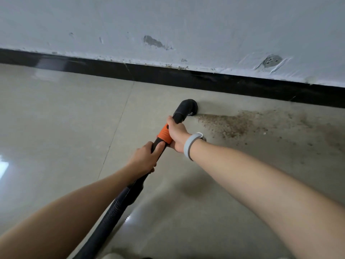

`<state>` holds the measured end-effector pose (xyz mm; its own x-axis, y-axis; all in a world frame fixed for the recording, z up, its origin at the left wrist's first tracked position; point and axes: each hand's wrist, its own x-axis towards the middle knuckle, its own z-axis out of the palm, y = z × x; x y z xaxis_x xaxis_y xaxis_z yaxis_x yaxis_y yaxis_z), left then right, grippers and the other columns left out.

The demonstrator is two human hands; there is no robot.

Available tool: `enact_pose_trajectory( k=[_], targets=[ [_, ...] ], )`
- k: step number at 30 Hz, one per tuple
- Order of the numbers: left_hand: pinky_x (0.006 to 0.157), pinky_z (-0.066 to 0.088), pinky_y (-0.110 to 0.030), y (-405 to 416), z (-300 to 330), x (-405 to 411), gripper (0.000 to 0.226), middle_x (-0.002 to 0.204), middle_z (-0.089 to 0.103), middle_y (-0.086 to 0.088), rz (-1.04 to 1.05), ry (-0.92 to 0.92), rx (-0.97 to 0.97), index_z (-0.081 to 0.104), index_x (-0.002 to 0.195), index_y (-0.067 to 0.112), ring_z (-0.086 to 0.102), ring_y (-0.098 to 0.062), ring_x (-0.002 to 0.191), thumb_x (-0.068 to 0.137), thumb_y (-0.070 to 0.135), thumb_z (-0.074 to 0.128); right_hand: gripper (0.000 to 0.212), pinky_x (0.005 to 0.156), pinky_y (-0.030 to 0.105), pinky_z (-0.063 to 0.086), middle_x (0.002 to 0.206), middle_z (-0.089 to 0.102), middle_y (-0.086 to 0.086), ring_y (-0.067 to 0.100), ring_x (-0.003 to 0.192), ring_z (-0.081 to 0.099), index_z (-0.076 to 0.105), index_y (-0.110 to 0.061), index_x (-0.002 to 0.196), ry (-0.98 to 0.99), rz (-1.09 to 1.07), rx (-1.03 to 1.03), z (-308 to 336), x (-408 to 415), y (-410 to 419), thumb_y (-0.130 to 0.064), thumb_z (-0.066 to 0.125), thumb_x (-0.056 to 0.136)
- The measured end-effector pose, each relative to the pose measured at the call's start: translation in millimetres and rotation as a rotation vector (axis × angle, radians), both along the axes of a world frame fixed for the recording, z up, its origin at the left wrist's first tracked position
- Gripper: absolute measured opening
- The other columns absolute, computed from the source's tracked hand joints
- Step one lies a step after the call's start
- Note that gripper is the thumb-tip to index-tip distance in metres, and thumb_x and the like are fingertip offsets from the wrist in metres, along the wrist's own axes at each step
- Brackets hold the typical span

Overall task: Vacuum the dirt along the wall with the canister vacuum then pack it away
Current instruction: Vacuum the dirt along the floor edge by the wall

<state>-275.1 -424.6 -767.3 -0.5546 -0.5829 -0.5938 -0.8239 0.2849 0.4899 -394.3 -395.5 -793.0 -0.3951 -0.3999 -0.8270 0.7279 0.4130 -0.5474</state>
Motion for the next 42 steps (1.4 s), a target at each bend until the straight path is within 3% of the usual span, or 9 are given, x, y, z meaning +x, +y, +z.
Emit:
enact_pose_trajectory(
  k=[7,16,23,28,31,37,42],
  targets=[
    [0.042,0.043,-0.025,44.6,-6.8,18.0,0.039,0.056,0.055,-0.008,0.099,0.011,-0.034,0.044,0.075,0.012,0.051,-0.016,0.036,0.094,0.046,0.041,0.055,0.094,0.049,0.049,0.118,0.055,0.014,0.033,0.114,0.054,0.043,-0.004,0.126,0.004,0.053,0.002,0.7,17.3,43.4,-0.049,0.041,0.095],
    [0.040,0.040,-0.024,71.8,-5.2,32.9,0.034,0.052,0.052,-0.002,-0.059,-0.027,-0.053,0.042,0.070,0.015,0.048,-0.010,0.033,0.096,0.036,0.043,0.054,0.099,0.044,0.044,0.122,0.058,0.015,0.031,0.111,0.056,0.042,-0.004,0.128,0.002,0.004,0.108,4.0,38.4,90.6,-0.048,0.038,0.097],
    [0.059,0.046,-0.040,105.5,-10.4,24.4,0.035,0.058,0.053,-0.002,-0.218,-0.032,-0.037,0.041,0.071,0.017,0.050,-0.018,0.049,0.095,0.042,0.044,0.050,0.098,0.044,0.046,0.116,0.059,0.015,0.030,0.106,0.058,0.044,-0.006,0.127,-0.013,-0.088,0.212,-2.1,31.8,136.2,-0.045,0.039,0.096],
    [0.058,0.045,-0.035,107.4,-6.5,23.6,0.037,0.060,0.054,-0.001,-0.275,-0.054,-0.037,0.044,0.074,0.016,0.050,-0.014,0.048,0.095,0.047,0.042,0.049,0.096,0.044,0.047,0.106,0.060,0.011,0.029,0.102,0.059,0.048,-0.009,0.120,0.017,-0.097,0.270,-1.9,36.8,143.6,-0.050,0.037,0.095],
    [0.056,0.043,-0.033,101.5,-8.8,17.9,0.037,0.059,0.052,-0.001,-0.232,-0.019,-0.031,0.043,0.072,0.015,0.047,-0.015,0.047,0.095,0.045,0.042,0.049,0.096,0.045,0.047,0.105,0.060,0.011,0.030,0.101,0.059,0.050,-0.009,0.119,0.043,-0.090,0.288,-1.5,29.7,134.5,-0.050,0.037,0.095],
    [0.061,0.050,-0.042,84.4,-12.6,18.5,0.041,0.060,0.059,-0.009,-0.024,0.053,-0.108,0.045,0.070,0.014,0.059,-0.029,0.054,0.091,0.050,0.043,0.058,0.097,0.046,0.046,0.129,0.052,0.014,0.032,0.114,0.053,0.040,-0.009,0.133,-0.015,0.000,0.191,0.5,16.2,94.2,-0.052,0.039,0.094],
    [0.045,0.044,-0.029,66.6,-19.5,26.4,0.042,0.054,0.060,-0.007,0.061,0.076,-0.150,0.047,0.070,0.013,0.057,-0.018,0.039,0.091,0.050,0.041,0.060,0.097,0.048,0.046,0.132,0.049,0.014,0.033,0.117,0.051,0.038,-0.009,0.133,-0.032,0.072,0.129,2.4,18.7,62.3,-0.052,0.044,0.092]
  ],
)
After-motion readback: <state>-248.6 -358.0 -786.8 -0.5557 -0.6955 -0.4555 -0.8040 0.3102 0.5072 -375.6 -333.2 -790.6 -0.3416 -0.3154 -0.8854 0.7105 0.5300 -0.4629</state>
